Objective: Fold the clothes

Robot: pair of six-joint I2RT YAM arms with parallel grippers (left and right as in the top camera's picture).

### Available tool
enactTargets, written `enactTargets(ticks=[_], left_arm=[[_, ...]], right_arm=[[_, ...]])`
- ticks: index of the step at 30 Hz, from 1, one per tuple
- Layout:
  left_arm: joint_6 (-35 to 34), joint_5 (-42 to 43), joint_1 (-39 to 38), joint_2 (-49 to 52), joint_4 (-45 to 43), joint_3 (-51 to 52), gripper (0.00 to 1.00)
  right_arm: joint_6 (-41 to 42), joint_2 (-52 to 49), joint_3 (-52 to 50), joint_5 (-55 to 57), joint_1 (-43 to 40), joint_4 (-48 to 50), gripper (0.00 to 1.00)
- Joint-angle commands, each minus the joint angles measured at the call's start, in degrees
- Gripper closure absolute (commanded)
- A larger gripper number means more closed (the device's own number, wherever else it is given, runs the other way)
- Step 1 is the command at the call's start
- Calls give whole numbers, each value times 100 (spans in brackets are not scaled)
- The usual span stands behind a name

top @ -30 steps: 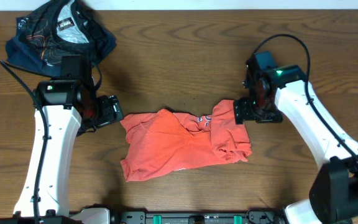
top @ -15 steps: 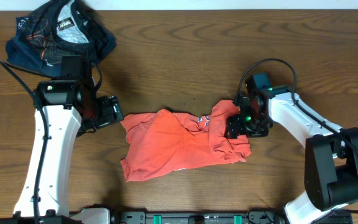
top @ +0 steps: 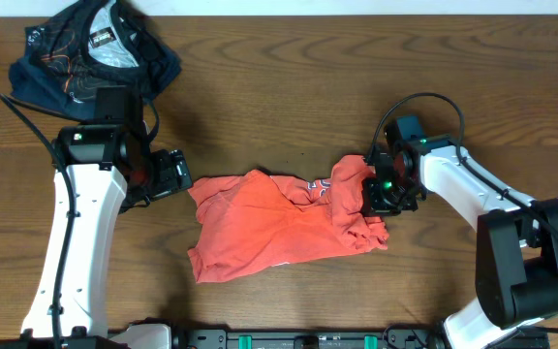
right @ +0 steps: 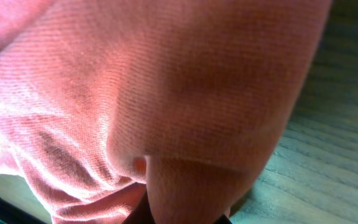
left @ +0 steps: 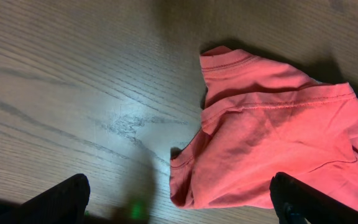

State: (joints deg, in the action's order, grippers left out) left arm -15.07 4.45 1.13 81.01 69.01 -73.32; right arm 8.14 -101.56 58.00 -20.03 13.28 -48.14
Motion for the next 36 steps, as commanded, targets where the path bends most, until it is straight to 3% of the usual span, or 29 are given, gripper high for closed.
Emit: enactTargets(ticks=[1,14,25,27,29,30,33,36], left_arm=[[-7,-44,2,33,33,61,6],[-9,-42,2,33,33,63,6],[-28,-42,2,33,24,63,5],[-31,-42,2,33,4,63,5],[-28,-39,2,33,-17,63,5],[-28,-37,2,33,-20,63,5],[-26,197,2,33,-20,63,5],[-24,450,2,33,-57,63,5]], right_arm=[[374,-79,-70,918,-256,-28,99],[1049,-76,-70,1707,-1676,-280,99],[345,-66,192,1849,-1773,-647,99],[-13,-68,260,1843,-1770,-756,87],[-153,-68,264,1853,-1773,-800,40],[-92,-68,264,1856,-1777,-798,26],[516,-66,271,1860,-1823,-785,24],[603,-57,319,1810,-1825,-874,27]])
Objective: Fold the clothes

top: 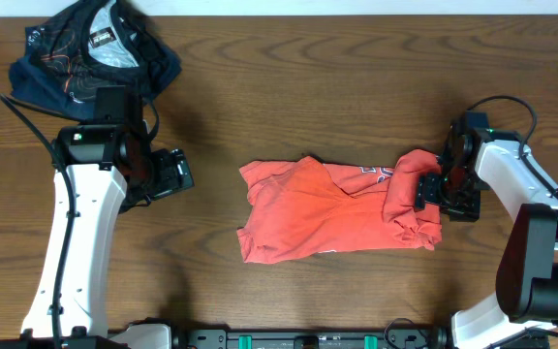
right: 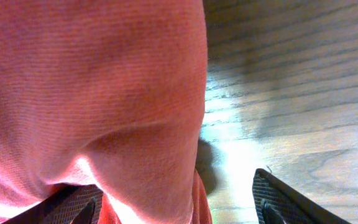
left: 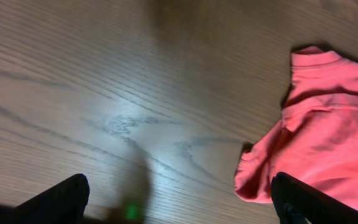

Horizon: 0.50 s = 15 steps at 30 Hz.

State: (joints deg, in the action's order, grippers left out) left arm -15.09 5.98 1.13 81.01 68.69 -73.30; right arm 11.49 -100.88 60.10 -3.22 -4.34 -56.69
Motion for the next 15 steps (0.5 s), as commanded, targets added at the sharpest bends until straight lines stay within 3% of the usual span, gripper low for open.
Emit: enactTargets(ticks=[1,15], left_arm=[[-17,323,2,33,-31,61,5],[-2,409,2,33,-203,87,5]], right_arm=[[264,-122,157,133,-63,-87,27],[155,-92,1751,-13,-9,-1803,20]])
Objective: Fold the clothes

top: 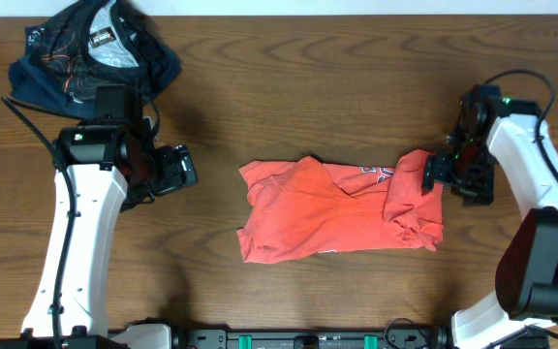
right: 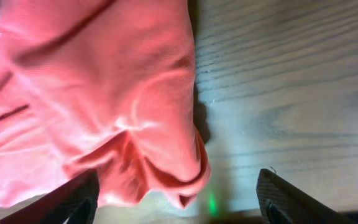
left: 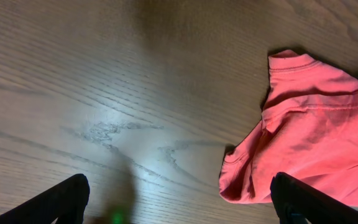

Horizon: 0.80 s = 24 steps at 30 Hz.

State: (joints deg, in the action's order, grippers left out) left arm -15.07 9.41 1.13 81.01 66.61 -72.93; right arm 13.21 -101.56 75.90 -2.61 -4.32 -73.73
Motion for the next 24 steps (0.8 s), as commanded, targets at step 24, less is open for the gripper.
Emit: enactTargets(ticks=[24], left_arm=[[-4,63,2,33,-72,50,5]], right_arm=[[929,-24,-1003,584,2280,501,34]])
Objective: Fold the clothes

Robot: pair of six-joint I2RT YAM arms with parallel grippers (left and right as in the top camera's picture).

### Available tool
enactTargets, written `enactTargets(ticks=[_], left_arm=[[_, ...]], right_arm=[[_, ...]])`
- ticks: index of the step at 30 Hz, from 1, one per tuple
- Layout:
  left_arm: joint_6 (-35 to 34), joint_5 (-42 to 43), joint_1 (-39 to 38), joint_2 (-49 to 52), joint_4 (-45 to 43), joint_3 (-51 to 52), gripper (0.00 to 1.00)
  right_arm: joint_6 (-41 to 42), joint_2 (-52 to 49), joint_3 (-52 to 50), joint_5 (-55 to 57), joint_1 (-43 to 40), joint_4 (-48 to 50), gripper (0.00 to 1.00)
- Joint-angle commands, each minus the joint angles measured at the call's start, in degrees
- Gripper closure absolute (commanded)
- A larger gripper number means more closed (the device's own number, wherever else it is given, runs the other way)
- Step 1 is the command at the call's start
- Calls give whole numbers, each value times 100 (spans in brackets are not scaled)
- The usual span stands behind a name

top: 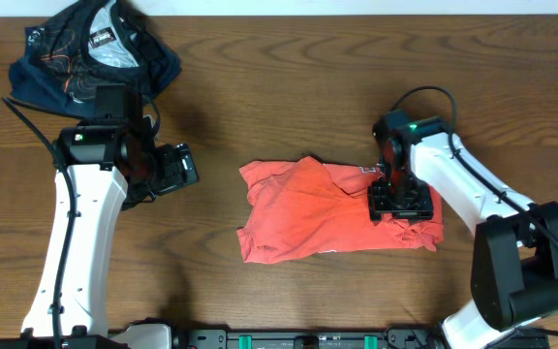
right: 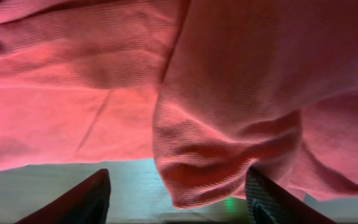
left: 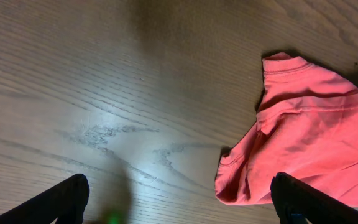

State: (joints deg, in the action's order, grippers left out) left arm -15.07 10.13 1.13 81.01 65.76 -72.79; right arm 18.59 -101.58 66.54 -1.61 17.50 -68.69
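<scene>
A crumpled orange-red shirt [top: 327, 211] lies at the middle of the wooden table. My right gripper [top: 400, 199] is low over its bunched right part. In the right wrist view this gripper [right: 176, 202] is open, its fingers [right: 79, 199] wide apart, with a thick fold of the shirt [right: 222, 168] hanging between them. My left gripper [top: 177, 167] is open to the left of the shirt, over bare wood. The left wrist view shows that gripper [left: 179, 208] apart from the shirt's collar corner [left: 291, 106].
A pile of dark blue and grey clothes [top: 90, 48] lies at the far left corner, behind the left arm. The table's back edge [top: 356, 14] runs along the top. The arms' base rail [top: 298, 339] sits at the front edge.
My right gripper was open off the shirt's right end. It is now further left, down over the bunched right part, still open. The shirt and left arm have hardly moved.
At first the shirt lay left of centre, close to my left gripper, and my right gripper was closed in its right part. Later the shirt lay further right and the right gripper stood open by it, then clear at its right end, now over it.
</scene>
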Motion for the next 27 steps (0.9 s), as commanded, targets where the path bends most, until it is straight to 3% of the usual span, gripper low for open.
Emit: enactTargets(ticks=[1,5,10,13,22,27], left_arm=[[-4,-9,2,33,15,37,5],[-4,-9,2,33,15,37,5],[-4,-9,2,33,11,37,5],[-2,-9,2,33,11,37,5],[-4,-11,2,33,11,37,5],[-2,-9,2,33,13,37,5]], right_arm=[[468,-22,-98,599,101,-7,36],[669,-22,-330,896,85,28,51],[756,-22,-546,887,90,76,85],[756,-22,-560,876,96,7,99],[754,-22,-560,863,103,-463,99],[837,-17,-549,804,133,-481,86]])
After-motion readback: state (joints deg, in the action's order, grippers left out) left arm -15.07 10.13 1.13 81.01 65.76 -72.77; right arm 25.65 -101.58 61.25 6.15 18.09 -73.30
